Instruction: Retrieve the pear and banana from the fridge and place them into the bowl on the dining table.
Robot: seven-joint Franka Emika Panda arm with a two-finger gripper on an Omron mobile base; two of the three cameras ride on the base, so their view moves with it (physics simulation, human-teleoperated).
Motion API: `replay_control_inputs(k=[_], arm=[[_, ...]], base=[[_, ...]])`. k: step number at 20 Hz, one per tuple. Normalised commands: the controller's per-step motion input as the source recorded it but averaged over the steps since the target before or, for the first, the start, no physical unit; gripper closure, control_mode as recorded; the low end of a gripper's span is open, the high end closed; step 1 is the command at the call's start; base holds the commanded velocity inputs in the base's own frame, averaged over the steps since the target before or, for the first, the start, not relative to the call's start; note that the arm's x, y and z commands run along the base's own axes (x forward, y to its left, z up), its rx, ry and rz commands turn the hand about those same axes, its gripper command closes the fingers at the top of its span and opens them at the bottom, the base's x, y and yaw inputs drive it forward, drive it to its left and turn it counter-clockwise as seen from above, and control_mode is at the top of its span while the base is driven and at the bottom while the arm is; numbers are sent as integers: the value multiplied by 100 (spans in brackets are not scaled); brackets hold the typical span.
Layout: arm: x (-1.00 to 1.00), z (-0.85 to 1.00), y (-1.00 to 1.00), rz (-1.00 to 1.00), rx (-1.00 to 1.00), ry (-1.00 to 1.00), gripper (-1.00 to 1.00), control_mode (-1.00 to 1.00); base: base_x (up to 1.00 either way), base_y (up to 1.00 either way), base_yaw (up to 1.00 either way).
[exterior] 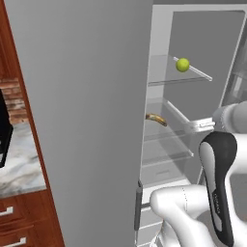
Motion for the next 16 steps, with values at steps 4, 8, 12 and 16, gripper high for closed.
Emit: replay_control_inputs(k=[4,8,12,16], arm=[[0,0,0,0,0,0,-100,100],[0,0,0,0,0,0,-100,100],[43,9,-10,0,6,12,-100,-100],[25,30,-1,-2,1,3,-100,-100]], base=[[50,-22,0],[47,-20,0],[0,0,0],[0,0,0]])
